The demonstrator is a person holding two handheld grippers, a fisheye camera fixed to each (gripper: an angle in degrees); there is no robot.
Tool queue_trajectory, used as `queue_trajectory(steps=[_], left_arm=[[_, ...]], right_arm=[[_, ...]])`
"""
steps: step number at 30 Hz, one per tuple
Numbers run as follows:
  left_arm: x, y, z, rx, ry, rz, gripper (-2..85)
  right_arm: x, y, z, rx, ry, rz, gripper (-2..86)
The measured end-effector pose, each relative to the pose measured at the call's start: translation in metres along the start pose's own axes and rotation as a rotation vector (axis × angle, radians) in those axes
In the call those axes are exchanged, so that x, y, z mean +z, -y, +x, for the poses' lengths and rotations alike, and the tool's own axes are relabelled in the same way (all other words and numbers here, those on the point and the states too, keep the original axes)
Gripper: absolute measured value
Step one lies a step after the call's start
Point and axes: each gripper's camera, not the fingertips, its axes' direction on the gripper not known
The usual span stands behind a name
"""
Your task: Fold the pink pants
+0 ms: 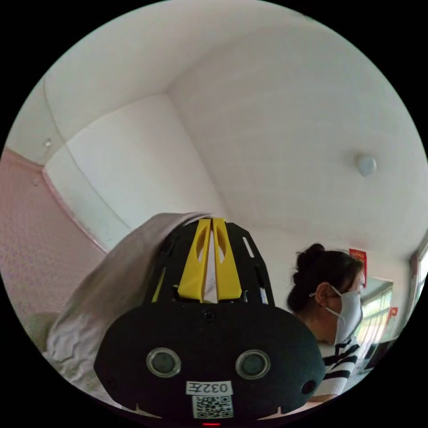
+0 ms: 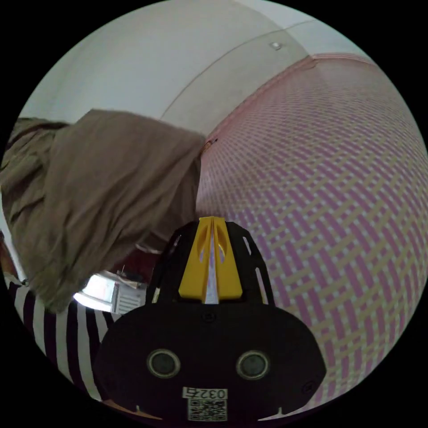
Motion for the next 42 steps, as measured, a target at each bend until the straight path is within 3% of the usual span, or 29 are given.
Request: queue_trajectory(steps=[2, 4, 6, 12, 18, 22, 26, 28, 31, 34, 37, 42], left_arm=[[-0.012, -0.022, -0.036, -0.071, 0.248, -0.03, -0.9], [-0.031, -0.061, -0.099, -0.25, 0.671, -0.164, -0.9], [-0.048, -0.103, -0.151, -0.403, 0.834, -0.269, -0.9], [-0.092, -0.246, -0.263, -0.673, 1.038, -0.359, -0.9], [-0.083, -0.283, -0.312, -0.612, 1.135, -0.357, -0.3], [-0.05, -0.28, -0.322, -0.366, 1.447, -0.43, 2.6], [0.006, -0.291, -0.328, -0.141, 1.269, -0.471, 2.4], [0.062, -0.317, -0.335, -0.038, 0.916, -0.63, 2.2], [0.129, -0.373, -0.348, -0.047, 0.557, -0.854, 3.1], [0.186, -0.434, -0.349, -0.055, 0.369, -1.021, 5.9], [0.235, -0.479, -0.336, 0.072, 0.33, -1.134, 9.3], [0.289, -0.517, -0.329, 0.237, 0.416, -1.202, 11.5]], right_arm=[[-0.023, 0.002, 0.013, 0.078, -0.049, 0.049, -1.0], [-0.049, 0.002, 0.02, 0.149, -0.095, 0.118, -1.0], [-0.064, -0.001, 0.017, 0.171, -0.103, 0.171, -1.0], [-0.095, -0.036, -0.014, 0.193, -0.102, 0.242, -1.0], [-0.118, -0.089, -0.047, 0.283, -0.144, 0.256, -1.0], [-0.13, -0.114, -0.079, 0.357, -0.159, 0.283, -1.0], [-0.126, -0.127, -0.115, 0.406, -0.168, 0.311, -1.0], [-0.119, -0.126, -0.148, 0.397, -0.169, 0.345, -1.0], [-0.102, -0.112, -0.191, 0.413, -0.167, 0.376, -1.0], [-0.085, -0.093, -0.24, 0.445, -0.183, 0.424, -1.0], [-0.071, -0.08, -0.288, 0.457, -0.186, 0.483, -1.0], [-0.051, -0.073, -0.362, 0.457, -0.227, 0.514, -1.0]])
